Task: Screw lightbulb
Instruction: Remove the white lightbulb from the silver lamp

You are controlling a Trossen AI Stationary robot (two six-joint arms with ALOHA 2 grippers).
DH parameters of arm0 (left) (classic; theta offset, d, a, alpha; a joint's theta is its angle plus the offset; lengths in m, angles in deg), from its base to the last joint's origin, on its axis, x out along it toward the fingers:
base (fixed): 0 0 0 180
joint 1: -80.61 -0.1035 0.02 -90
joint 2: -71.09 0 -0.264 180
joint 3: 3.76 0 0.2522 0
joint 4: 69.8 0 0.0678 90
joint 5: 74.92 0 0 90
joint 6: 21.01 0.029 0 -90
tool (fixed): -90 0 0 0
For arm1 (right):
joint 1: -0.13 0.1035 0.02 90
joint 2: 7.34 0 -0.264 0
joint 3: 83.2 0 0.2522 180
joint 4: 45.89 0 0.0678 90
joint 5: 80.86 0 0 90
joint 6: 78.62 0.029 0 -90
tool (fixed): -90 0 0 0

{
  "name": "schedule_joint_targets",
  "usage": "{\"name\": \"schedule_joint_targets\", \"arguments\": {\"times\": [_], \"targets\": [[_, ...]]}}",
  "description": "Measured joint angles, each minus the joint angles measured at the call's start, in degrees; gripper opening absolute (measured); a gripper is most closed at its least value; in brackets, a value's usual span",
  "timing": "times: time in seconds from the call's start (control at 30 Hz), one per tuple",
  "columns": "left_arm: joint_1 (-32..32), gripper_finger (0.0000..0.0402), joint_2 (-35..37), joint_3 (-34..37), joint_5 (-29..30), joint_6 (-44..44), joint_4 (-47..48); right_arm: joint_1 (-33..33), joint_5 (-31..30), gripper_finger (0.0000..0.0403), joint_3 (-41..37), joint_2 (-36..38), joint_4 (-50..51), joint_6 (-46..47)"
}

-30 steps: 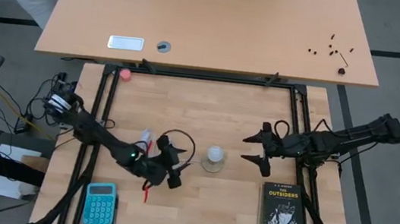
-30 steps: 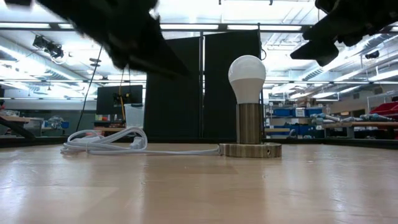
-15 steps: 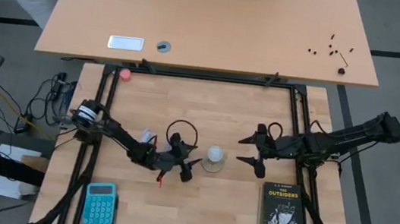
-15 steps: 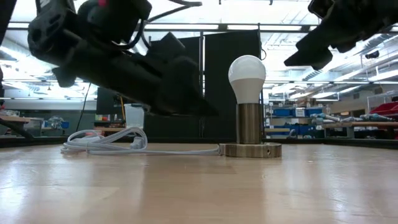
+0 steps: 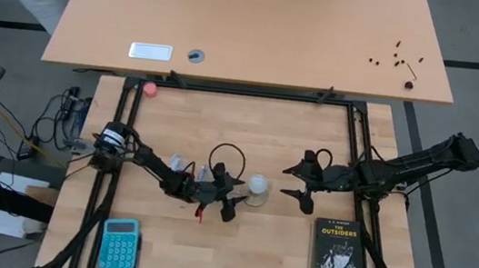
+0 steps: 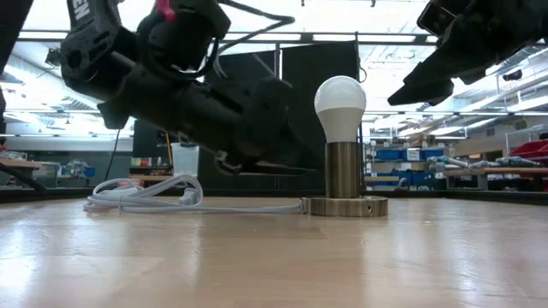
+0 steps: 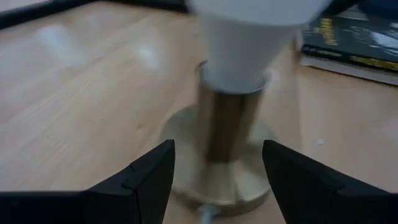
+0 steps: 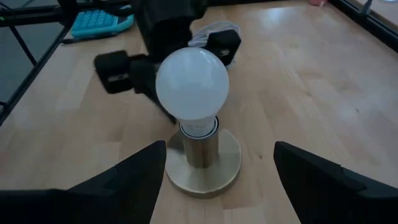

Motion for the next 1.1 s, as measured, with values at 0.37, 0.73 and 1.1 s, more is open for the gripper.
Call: {"name": "schedule_joint_targets", "arguments": {"times": [0.37,0.73,1.1], "targets": [[0.0,0.0301,-4.7,-6.5,1.6,7.0,0.3,0.0,0.0,0.0309,0.0,0.1,-0.8,-0.2],[-2.6,0.0293,-7.2,-6.7,0.3,6.6,-1.9,0.0,0.0,0.0309,0.0,-1.1,-2.7,0.6],[-3.0,0.0270,-11.2,-9.0,-0.3,9.9,-5.1,0.2,0.6,0.0309,0.0,-9.5,-9.4,2.2]]}}
